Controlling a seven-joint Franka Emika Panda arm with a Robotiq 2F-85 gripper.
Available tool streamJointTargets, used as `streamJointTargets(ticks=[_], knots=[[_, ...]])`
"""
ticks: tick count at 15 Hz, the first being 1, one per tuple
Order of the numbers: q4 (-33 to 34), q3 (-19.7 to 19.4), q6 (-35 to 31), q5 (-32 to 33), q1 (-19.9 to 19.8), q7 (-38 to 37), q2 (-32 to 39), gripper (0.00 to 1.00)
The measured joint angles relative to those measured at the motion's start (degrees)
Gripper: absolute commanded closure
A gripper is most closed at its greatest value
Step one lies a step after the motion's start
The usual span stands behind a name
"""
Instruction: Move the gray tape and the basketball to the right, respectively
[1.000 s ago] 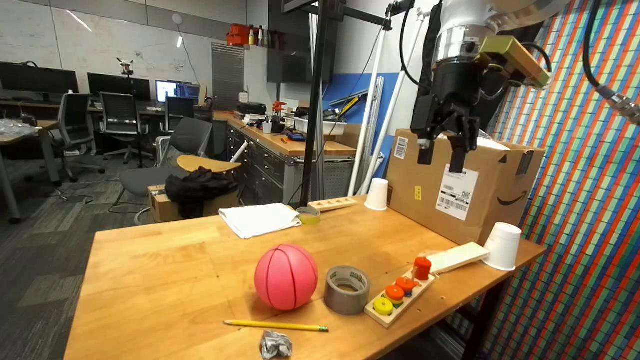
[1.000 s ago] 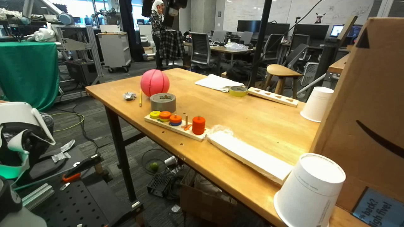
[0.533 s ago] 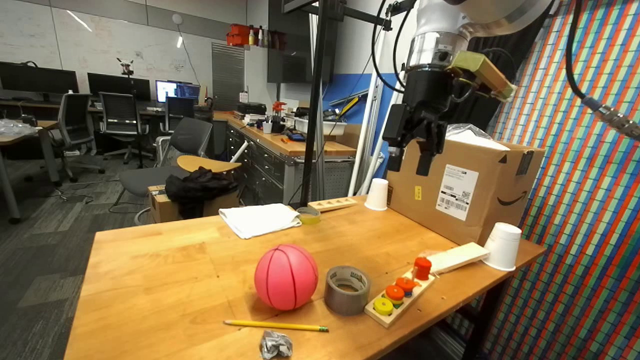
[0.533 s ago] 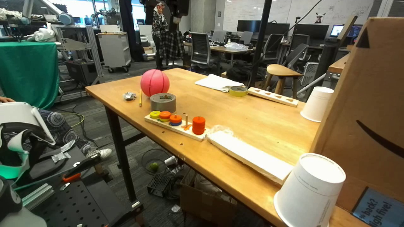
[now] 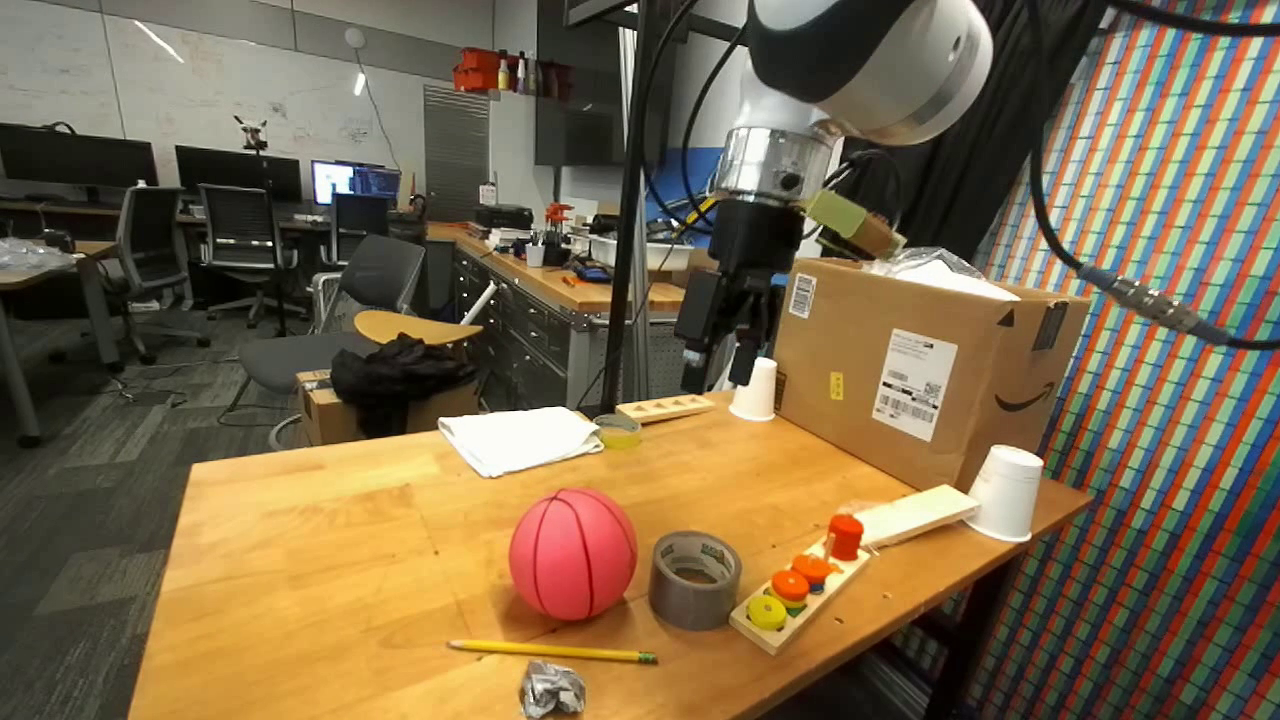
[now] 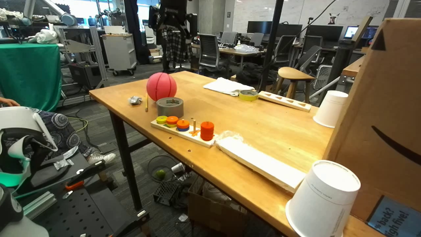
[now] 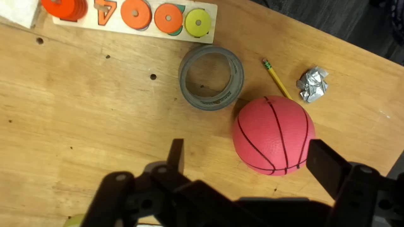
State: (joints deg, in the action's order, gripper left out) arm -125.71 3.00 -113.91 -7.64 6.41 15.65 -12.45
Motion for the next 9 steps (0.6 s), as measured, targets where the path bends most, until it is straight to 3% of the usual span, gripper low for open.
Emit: streamJointTargets(ticks=[9], knots=[[-9.24, 0.13, -14.01, 9.97, 0.29, 13.79, 4.49, 0.0]])
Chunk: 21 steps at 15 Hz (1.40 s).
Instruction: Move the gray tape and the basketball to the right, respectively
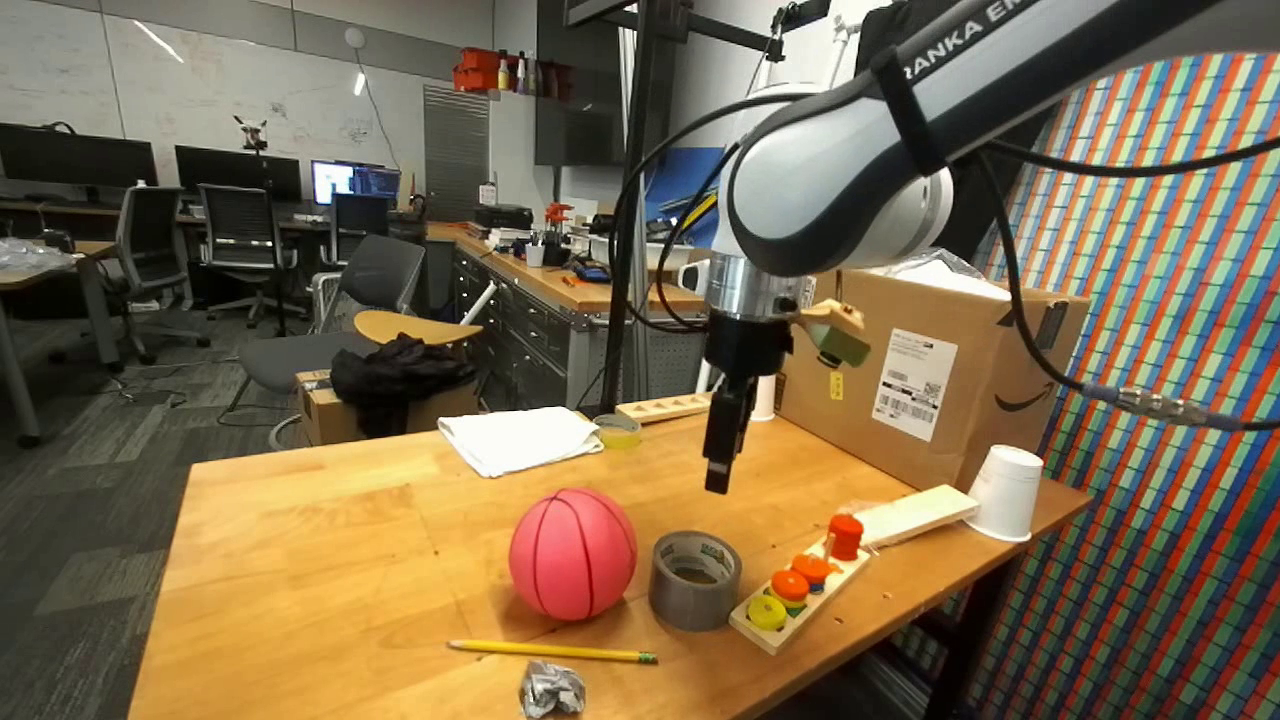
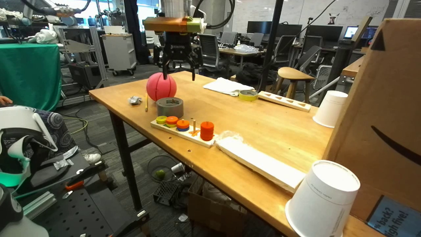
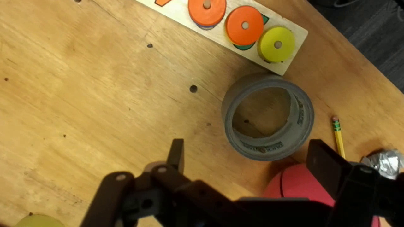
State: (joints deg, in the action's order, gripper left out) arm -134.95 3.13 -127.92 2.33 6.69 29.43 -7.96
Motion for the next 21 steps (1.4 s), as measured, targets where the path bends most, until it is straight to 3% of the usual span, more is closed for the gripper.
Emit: streamJointTargets(ticks=[7, 17, 18, 19, 21], knots=[[-5.43, 0.81, -8.6, 2.51, 0.4, 2.23, 1.45, 0.0], [-3.54, 1.99, -10.54, 5.1, 0.42, 2.23, 7.51, 0.0], [-3.07, 2.03, -10.5, 5.12, 0.42, 2.23, 8.34, 0.11], [-2.56, 2.03, -10.44, 5.12, 0.42, 2.22, 9.1, 0.28], [-1.47, 2.03, -10.06, 5.12, 0.39, 2.19, 10.56, 0.43]])
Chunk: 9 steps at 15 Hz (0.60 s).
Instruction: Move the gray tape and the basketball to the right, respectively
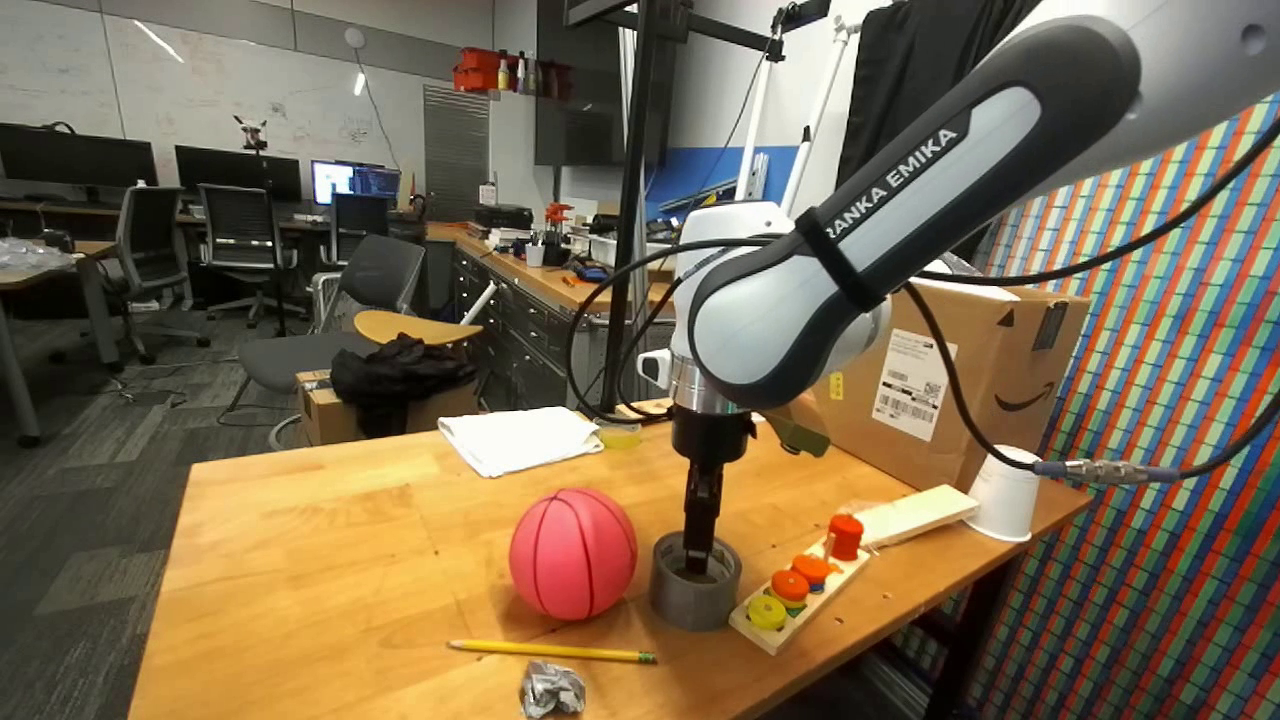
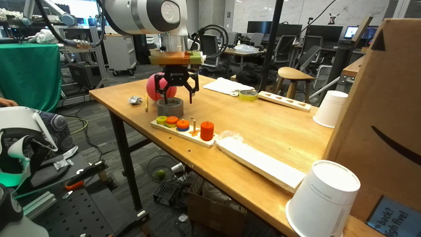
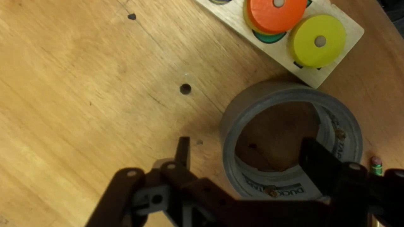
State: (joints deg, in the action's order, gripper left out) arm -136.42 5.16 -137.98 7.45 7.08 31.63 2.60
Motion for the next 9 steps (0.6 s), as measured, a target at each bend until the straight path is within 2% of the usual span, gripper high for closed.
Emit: streamJointTargets(ticks=[6, 9], knots=[[2.39, 0.0, 2.96, 0.0, -0.4, -0.13, 3.03, 0.91], [3.36, -0.01, 4.6, 0.32, -0.66, -0.76, 3.27, 0.98]])
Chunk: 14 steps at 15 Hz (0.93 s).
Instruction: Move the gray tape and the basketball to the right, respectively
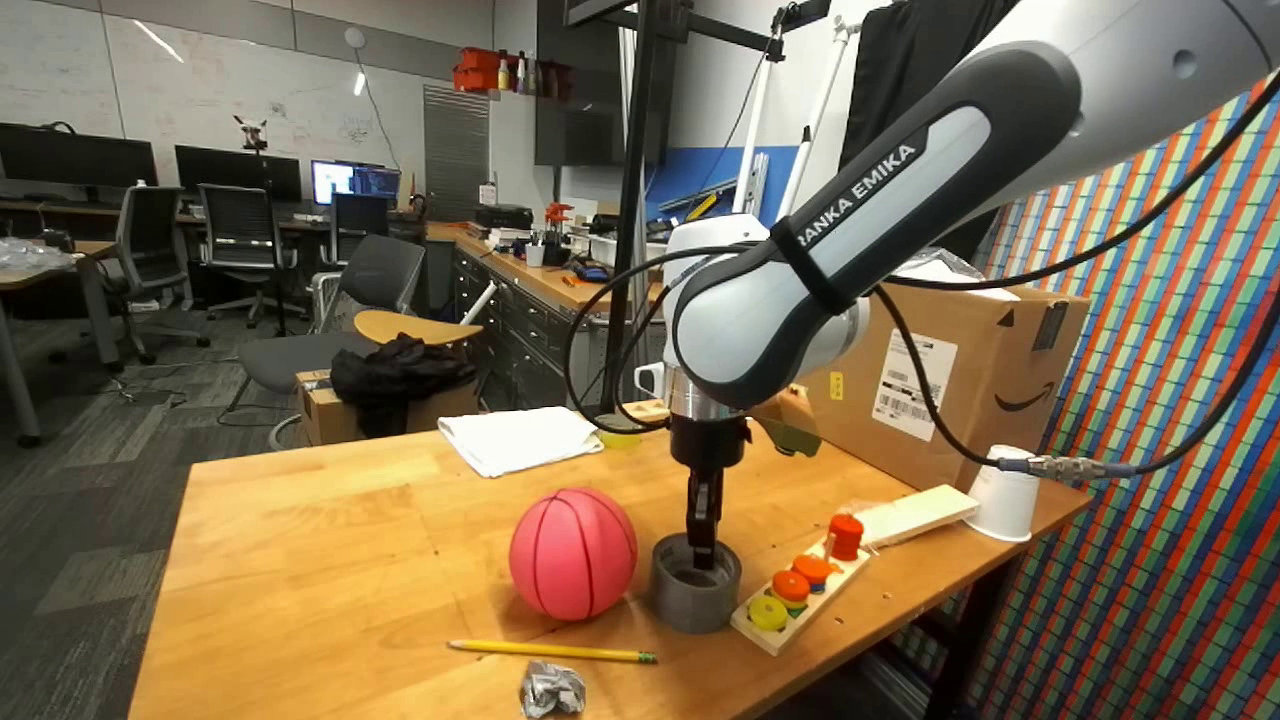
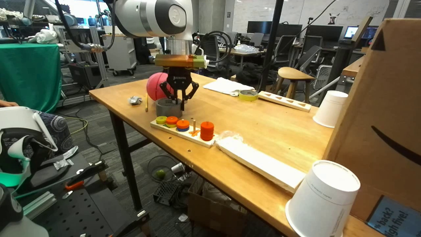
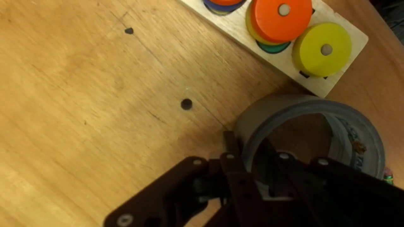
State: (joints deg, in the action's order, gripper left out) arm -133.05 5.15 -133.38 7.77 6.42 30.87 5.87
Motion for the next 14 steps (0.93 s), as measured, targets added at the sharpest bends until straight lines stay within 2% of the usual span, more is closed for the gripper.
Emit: streamJointTargets(ticks=[2, 9, 14], knots=[[0.69, -0.03, 0.82, 0.8, -0.21, -1.51, -0.13, 0.93], [1.62, -0.38, 2.31, 5.47, -0.99, -9.84, -2.87, 0.93], [2.76, -0.09, 2.13, 21.08, -0.77, -24.65, -5.51, 0.94]])
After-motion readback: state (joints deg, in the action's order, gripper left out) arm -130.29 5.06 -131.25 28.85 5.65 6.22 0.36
